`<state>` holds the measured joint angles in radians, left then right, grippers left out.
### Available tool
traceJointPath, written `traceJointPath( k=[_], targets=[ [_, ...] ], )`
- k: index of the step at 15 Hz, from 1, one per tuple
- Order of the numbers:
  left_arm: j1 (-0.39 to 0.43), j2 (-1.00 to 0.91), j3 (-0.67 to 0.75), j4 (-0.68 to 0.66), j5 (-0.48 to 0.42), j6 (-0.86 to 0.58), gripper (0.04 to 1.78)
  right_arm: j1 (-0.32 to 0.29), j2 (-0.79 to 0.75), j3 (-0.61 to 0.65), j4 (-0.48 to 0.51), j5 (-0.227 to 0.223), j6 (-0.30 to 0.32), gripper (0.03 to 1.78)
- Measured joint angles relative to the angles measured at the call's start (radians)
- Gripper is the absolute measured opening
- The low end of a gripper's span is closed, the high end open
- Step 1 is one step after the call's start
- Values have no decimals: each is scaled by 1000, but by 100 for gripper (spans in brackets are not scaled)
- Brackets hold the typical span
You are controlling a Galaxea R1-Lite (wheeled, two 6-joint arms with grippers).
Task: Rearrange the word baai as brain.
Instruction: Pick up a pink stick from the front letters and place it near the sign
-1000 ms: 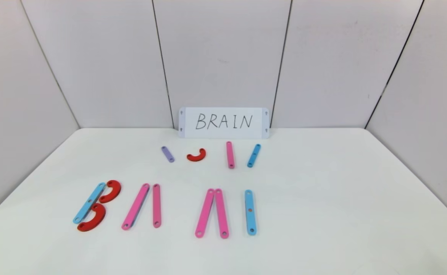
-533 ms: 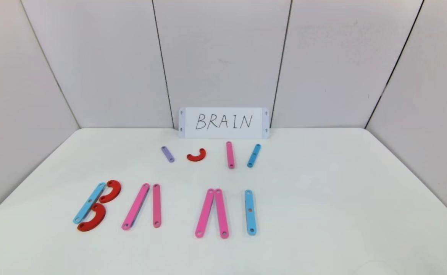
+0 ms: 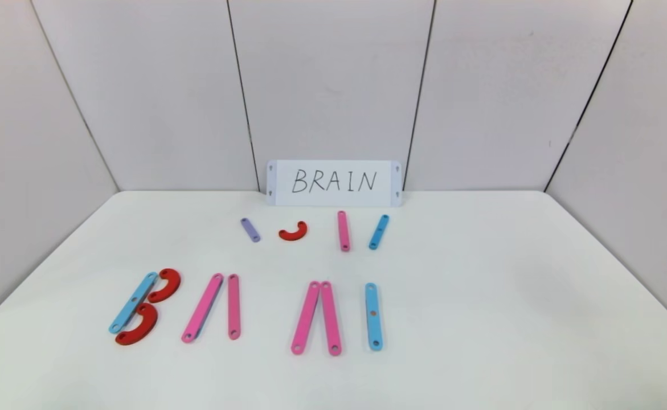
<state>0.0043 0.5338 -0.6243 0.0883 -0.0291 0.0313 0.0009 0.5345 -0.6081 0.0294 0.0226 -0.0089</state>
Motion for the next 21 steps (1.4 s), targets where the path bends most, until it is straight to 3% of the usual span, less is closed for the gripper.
traceJointPath(
  k=[4, 8, 12, 15, 18, 21],
  targets=[
    [-12, 269, -295, 195, -26, 6, 174, 1, 294, -199, 1, 44, 5, 173],
    [-52, 516, -447, 351, -39, 86, 174, 17, 534, -346, 19, 115, 8, 173],
    [-125, 723, -484, 375, -38, 102, 174, 35, 694, -405, 87, 225, 8, 173],
    [-155, 851, -463, 370, -36, 98, 174, 42, 790, -412, 76, 261, 7, 173],
    [-169, 949, -418, 365, -32, 94, 174, 56, 860, -412, 79, 337, 6, 173],
    [-171, 1033, -390, 326, -33, 87, 174, 74, 916, -412, 74, 341, 6, 173]
  ],
)
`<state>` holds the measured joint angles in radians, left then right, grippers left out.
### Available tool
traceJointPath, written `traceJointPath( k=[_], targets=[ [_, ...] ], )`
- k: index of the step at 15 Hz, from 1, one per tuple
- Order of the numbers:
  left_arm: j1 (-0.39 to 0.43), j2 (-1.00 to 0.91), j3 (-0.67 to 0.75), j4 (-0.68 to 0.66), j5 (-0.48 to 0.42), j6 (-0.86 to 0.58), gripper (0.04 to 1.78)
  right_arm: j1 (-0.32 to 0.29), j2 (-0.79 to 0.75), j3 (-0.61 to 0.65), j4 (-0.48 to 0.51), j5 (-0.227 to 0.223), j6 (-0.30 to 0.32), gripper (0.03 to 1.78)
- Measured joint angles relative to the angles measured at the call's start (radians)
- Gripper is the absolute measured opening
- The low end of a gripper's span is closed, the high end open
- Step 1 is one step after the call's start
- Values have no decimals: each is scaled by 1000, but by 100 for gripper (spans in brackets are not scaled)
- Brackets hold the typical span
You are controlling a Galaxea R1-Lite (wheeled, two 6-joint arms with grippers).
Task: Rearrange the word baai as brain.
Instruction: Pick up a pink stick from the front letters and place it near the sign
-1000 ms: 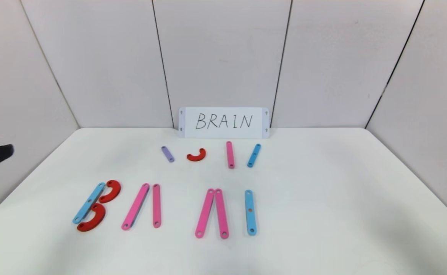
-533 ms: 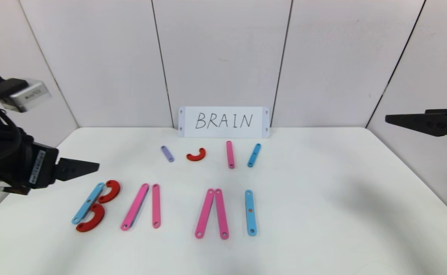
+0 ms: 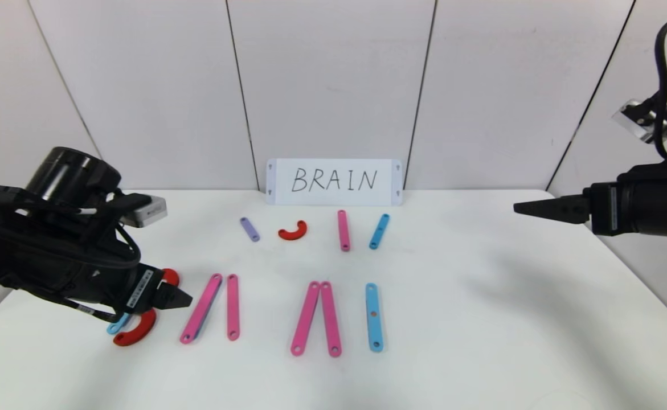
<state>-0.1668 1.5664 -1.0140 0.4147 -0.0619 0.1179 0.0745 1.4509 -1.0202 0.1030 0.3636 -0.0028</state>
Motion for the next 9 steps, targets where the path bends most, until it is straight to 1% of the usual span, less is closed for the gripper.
traceJointPath(
  k=[2, 3, 6, 9],
  targets=[
    [0, 50, 13, -59, -1, -2, 174, 20, 30, 5, 0, 1, 0, 173],
    [0, 69, 16, -69, -1, -5, 174, 30, 44, 7, -1, 4, -1, 173],
    [0, 103, 18, -72, 2, -19, 174, 44, 86, 7, -7, 11, 0, 173],
    [0, 137, 18, -71, 29, -20, 174, 47, 117, 7, -18, 14, 0, 173]
  ],
)
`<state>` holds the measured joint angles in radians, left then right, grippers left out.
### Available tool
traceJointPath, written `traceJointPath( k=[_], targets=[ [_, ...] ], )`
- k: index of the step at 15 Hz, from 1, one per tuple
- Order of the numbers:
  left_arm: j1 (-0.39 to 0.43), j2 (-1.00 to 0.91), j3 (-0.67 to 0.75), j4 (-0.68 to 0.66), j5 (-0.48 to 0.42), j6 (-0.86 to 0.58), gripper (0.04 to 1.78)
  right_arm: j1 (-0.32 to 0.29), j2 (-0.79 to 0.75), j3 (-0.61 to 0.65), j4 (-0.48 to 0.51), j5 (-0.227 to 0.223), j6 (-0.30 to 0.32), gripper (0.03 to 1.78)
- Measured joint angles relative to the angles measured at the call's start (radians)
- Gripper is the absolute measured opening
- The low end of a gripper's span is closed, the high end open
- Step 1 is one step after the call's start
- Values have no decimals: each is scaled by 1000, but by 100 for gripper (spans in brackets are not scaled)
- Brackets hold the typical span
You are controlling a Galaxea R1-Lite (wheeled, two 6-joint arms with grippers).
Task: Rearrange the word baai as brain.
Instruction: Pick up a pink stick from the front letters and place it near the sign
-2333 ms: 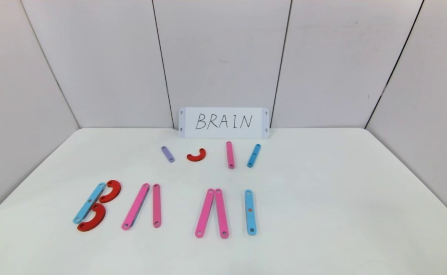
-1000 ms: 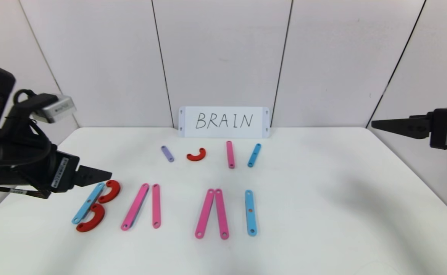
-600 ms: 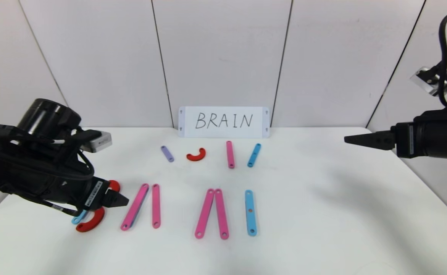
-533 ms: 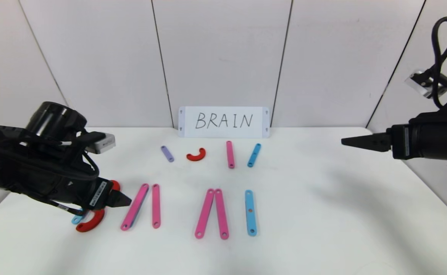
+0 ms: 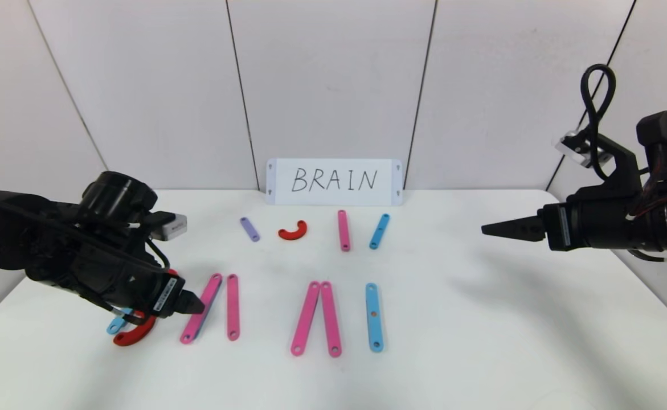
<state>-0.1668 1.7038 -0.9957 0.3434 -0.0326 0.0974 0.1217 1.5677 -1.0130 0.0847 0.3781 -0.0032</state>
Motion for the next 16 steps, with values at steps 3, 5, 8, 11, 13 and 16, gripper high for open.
traceJointPath(
  k=[3, 5, 8, 11, 13, 16],
  targets=[
    [-1, 37, -5, -17, 1, -31, 174, 2, 11, 6, 0, 2, 0, 173],
    [-8, 59, -4, -56, 1, -57, 174, 3, 13, 9, -1, 4, 0, 173],
    [-25, 89, 1, -90, 3, -82, 174, 4, 14, 12, -1, 4, 0, 173],
    [-32, 119, -3, -92, 5, -88, 174, 4, 14, 14, -1, 5, 0, 173],
    [-32, 137, -8, -113, 8, -94, 174, 5, 13, 14, -1, 5, 0, 173],
    [-32, 153, -8, -125, 9, -94, 174, 3, 12, 15, -1, 4, 0, 173]
  ],
)
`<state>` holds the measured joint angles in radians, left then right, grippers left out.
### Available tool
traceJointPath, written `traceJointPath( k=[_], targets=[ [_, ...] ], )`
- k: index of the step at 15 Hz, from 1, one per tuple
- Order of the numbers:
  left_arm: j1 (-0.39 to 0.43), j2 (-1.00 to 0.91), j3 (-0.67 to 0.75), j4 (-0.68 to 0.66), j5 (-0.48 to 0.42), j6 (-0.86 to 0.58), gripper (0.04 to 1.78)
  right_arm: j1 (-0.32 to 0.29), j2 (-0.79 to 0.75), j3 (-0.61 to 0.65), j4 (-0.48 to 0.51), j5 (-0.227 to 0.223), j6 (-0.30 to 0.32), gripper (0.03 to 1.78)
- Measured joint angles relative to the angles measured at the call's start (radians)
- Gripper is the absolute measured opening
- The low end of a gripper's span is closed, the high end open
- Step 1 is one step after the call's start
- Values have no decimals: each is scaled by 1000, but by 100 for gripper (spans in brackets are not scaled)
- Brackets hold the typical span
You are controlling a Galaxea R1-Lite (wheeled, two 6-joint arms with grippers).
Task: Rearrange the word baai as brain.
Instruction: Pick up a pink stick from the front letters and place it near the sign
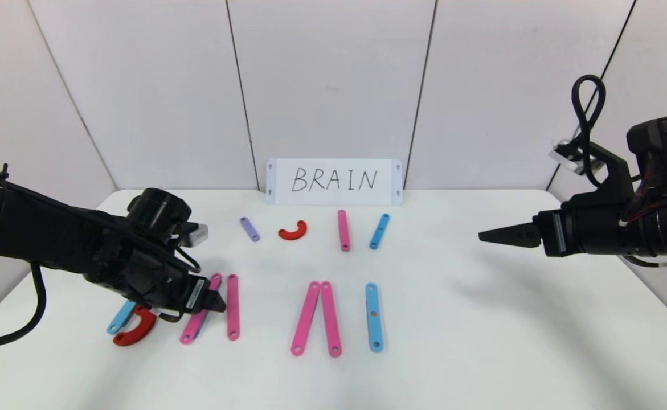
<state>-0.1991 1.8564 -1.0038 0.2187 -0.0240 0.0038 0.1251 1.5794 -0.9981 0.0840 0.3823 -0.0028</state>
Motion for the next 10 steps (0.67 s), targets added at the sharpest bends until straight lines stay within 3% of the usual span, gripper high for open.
traceJointPath(
  k=[2, 5, 10],
  targets=[
    [0, 6, 0, -2, 0, 0, 167, 0, 0, 3, -1, 2, 0, 173],
    [-5, 16, -2, -3, 29, -2, 137, 0, -1, 5, -1, 2, -1, 173],
    [-10, 24, 1, -16, 32, -2, 50, 1, -2, 7, -2, 1, -1, 173]
  ],
)
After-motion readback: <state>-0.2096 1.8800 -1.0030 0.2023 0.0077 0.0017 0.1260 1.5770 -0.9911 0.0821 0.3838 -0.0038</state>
